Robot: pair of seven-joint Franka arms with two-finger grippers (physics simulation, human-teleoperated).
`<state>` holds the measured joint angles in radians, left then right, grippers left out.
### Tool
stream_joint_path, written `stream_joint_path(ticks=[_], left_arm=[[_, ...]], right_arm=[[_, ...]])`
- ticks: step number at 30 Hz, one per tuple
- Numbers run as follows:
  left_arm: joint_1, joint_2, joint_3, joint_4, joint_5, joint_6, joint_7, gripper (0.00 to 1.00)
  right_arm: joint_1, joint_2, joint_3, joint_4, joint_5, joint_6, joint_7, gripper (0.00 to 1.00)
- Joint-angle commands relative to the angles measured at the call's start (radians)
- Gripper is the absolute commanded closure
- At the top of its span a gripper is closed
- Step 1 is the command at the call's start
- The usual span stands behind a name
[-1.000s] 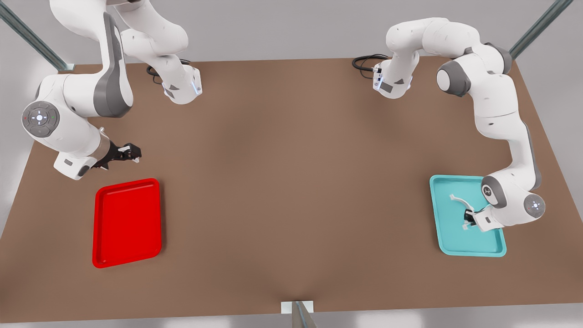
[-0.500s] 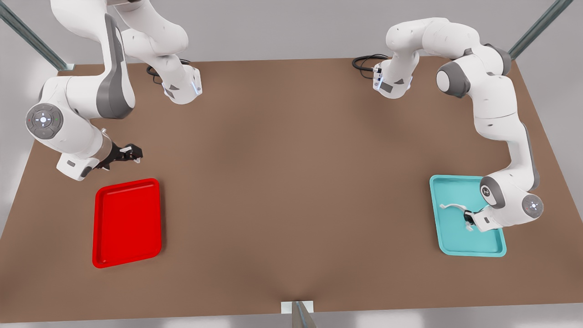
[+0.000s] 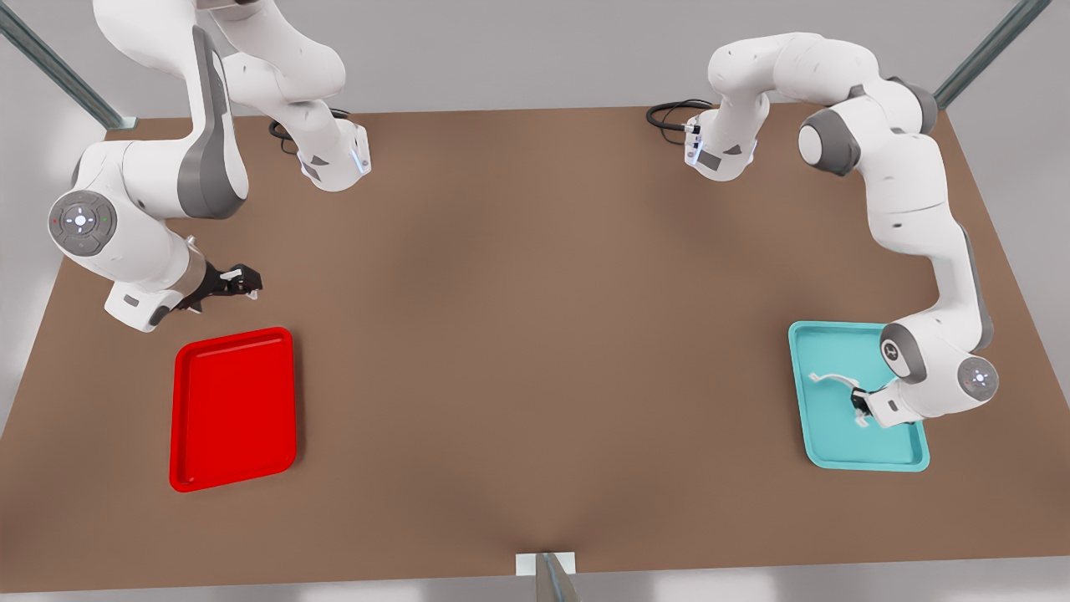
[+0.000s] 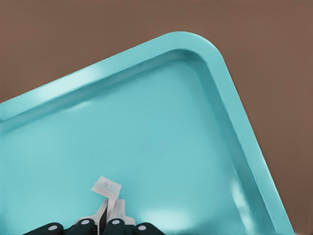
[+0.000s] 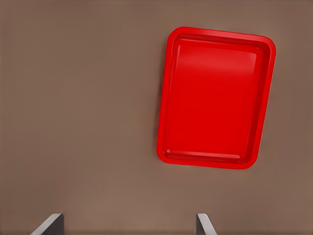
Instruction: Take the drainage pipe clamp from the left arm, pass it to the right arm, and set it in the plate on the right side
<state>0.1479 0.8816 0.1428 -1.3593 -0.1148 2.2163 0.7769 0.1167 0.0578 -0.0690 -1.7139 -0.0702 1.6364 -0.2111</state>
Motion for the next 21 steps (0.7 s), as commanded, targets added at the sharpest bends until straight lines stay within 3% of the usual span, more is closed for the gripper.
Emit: stream_joint_path(ticks=[1, 6, 12, 15, 17, 21], left_arm=[[-0.014, -0.024, 0.003, -0.001, -0.006, -0.064, -0.094, 0.79], [-0.157, -0.130, 0.024, -0.007, -0.003, -0.217, -0.413, 0.79], [-0.300, -0.177, 0.017, -0.009, -0.011, -0.400, -0.811, 0.79], [-0.373, -0.182, 0.011, -0.021, -0.017, -0.402, -0.985, 0.79], [-0.413, -0.168, 0.006, -0.011, -0.039, -0.402, -1.073, 0.79], [-0.413, -0.128, -0.112, 0.045, -0.036, -0.395, -1.358, 0.79]], right_arm=[[0.000, -0.001, 0.000, 0.000, 0.000, 0.000, -0.004, 0.00], [0.027, 0.039, 0.006, 0.030, 0.000, 0.022, -0.004, 0.00], [0.230, 0.266, 0.011, 0.241, 0.012, 0.049, -0.001, 0.00], [0.323, 0.316, 0.012, 0.258, 0.010, 0.123, -0.004, 0.00], [0.374, 0.333, 0.014, 0.260, 0.010, 0.166, -0.099, 0.00], [0.374, 0.435, 0.028, 0.343, 0.090, 0.220, -0.631, 0.00]])
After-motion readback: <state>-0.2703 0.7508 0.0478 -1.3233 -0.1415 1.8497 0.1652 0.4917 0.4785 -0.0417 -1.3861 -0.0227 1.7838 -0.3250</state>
